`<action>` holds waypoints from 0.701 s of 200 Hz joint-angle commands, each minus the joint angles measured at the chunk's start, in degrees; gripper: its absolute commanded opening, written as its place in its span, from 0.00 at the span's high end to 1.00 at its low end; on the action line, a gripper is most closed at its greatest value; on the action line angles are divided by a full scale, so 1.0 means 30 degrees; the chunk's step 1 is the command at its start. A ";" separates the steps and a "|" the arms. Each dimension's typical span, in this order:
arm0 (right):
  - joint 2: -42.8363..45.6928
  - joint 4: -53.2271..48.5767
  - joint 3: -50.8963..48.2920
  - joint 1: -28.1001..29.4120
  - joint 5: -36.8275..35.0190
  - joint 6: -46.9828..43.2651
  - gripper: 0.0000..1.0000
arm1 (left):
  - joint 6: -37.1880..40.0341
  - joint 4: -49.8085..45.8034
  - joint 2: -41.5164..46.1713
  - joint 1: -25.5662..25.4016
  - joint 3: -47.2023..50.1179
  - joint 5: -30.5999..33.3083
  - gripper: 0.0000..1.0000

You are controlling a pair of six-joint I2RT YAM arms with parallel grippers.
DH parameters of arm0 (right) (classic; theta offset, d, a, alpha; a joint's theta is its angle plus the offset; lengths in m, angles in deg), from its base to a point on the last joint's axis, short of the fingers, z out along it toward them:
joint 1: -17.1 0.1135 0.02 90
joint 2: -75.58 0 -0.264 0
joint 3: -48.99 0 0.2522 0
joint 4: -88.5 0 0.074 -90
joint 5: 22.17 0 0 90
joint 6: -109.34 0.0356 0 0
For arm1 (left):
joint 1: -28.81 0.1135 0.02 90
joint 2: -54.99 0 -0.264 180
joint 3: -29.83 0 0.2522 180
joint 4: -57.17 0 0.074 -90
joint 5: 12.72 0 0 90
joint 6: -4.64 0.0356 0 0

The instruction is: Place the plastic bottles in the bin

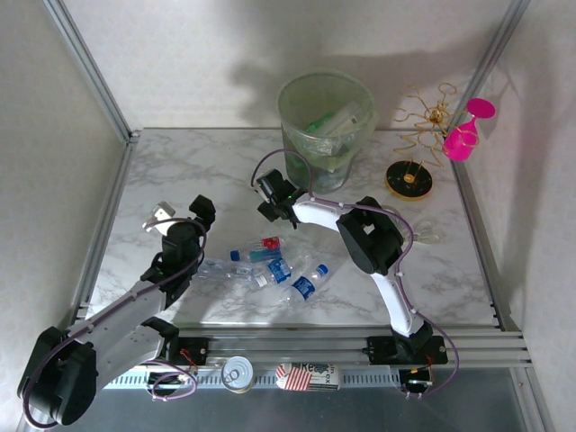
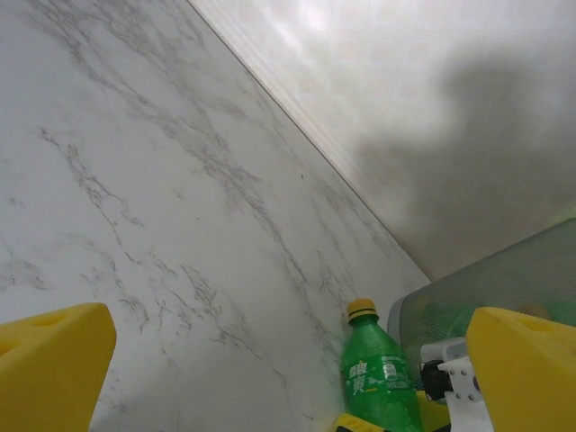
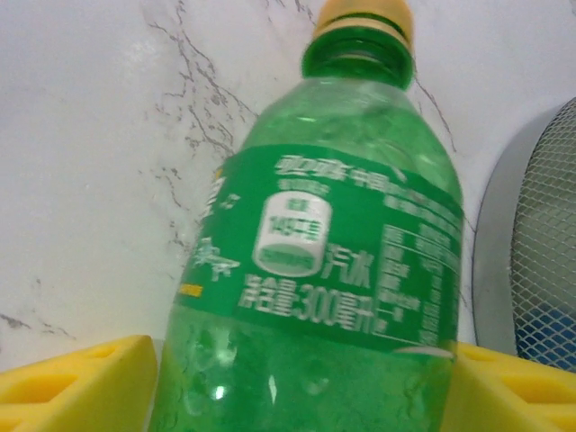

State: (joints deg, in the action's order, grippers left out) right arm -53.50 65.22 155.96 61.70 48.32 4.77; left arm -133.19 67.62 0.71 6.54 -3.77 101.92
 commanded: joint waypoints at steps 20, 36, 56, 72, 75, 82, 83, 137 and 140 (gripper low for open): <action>-0.0883 -0.1045 0.1243 -0.0138 -0.0432 0.1388 0.31 | -0.0086 -0.0269 0.0648 0.0129 0.0048 0.0076 0.00; -0.0920 -0.1153 0.1329 -0.0144 -0.0144 0.1675 0.35 | -0.0083 -0.0384 0.0800 0.0126 0.0049 0.0168 0.00; -0.0928 -0.1347 0.1548 -0.0131 0.0223 0.1909 0.38 | -0.0074 -0.0451 0.0975 0.0126 0.0034 0.0259 0.00; -0.0920 -0.1577 0.1753 -0.0137 0.0484 0.2028 0.41 | -0.0058 -0.0510 0.1103 0.0126 0.0049 0.0281 0.00; -0.0920 -0.1629 0.1784 -0.0146 0.0543 0.2056 0.42 | -0.0052 -0.0536 0.1131 0.0126 0.0057 0.0281 0.00; -0.0892 -0.1711 0.1844 -0.0154 0.0624 0.2100 0.44 | -0.0080 -0.0554 0.1212 0.0142 0.0078 0.0298 0.00; -0.0876 -0.1715 0.1852 -0.0157 0.0648 0.2115 0.44 | -0.0081 -0.0547 0.1216 0.0134 0.0078 0.0304 0.00; 0.0823 -0.1196 0.1270 -0.0152 0.2456 0.2489 0.55 | -0.0122 -0.0686 0.1475 0.0126 0.0166 0.0362 0.00; 0.1005 -0.1167 0.1208 -0.0136 0.2606 0.2539 0.55 | -0.0130 -0.0657 0.1478 0.0129 0.0166 0.0343 0.00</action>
State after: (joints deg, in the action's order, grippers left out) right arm -54.66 61.44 159.57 61.55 52.10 10.54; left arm -133.22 66.70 4.17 6.54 -3.75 101.98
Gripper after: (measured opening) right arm 0.580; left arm 0.995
